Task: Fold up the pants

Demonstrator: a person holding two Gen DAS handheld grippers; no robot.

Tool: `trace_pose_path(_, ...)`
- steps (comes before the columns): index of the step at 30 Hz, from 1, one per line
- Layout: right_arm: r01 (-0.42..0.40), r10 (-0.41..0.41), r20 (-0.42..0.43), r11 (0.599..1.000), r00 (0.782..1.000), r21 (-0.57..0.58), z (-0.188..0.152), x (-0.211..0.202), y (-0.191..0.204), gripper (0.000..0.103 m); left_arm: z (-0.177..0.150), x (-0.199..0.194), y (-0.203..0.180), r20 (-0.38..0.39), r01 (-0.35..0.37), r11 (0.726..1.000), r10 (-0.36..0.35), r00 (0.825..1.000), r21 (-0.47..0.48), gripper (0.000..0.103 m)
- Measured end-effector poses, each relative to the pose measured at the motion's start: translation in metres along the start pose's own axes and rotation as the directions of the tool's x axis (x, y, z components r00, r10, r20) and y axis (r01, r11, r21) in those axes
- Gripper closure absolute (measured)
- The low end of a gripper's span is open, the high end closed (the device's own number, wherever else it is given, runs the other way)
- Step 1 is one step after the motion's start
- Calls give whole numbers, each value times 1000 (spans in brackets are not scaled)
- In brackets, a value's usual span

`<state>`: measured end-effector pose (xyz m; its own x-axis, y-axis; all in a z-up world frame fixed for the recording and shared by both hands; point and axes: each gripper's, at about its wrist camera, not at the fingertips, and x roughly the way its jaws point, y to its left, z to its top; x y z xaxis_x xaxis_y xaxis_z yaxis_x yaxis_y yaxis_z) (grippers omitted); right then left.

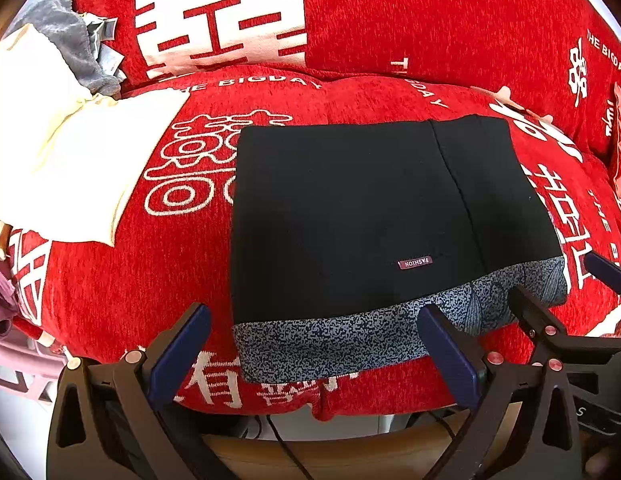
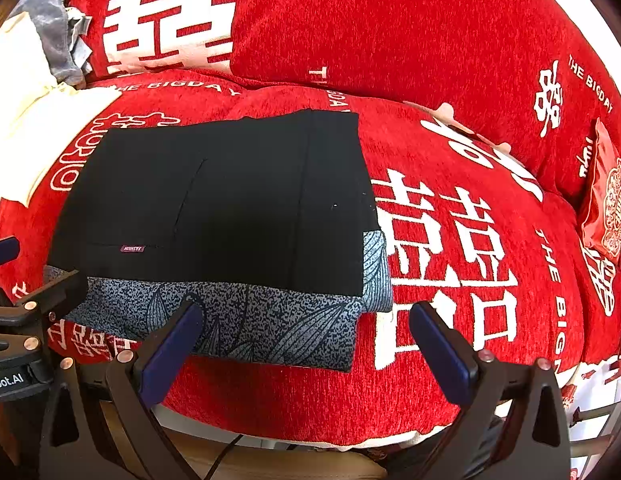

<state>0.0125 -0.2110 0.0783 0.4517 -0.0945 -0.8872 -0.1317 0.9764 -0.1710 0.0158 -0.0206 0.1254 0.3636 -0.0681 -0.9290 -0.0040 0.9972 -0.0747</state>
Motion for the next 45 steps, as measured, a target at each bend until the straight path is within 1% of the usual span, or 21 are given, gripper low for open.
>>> trace_pose_path(7,4,-4,1,1000,1000,1,1,-1,0,0,1,2,2,-9,-10,1000,10,1000,0,0)
trace_pose_path(18,8,-8,-1,1000,1000,1,1,-2,1,0,1,3,2,-17,5,1000,-5,1000,13,0)
trace_pose_path(28,8,-8,3,1000,1000,-9,1,-2,1,0,0,1,2,-18,-3,1000,3,1000,16,0)
trace_pose_path(35,9,-9,4,1000,1000,-10,1,-3,1,0,-1,5,5,-49,-12,1000,12,999,10,0)
trace_pose_path(41,12,-12,5,1000,1000,-13,2,-4,1,0,-1,0,3,-24,-12,1000,12,1000,26,0)
trace_pose_path(45,15,-15,10,1000,1000,-20,2,-6,2,0,-1,-1,3,-27,-9,1000,9,1000,22,0)
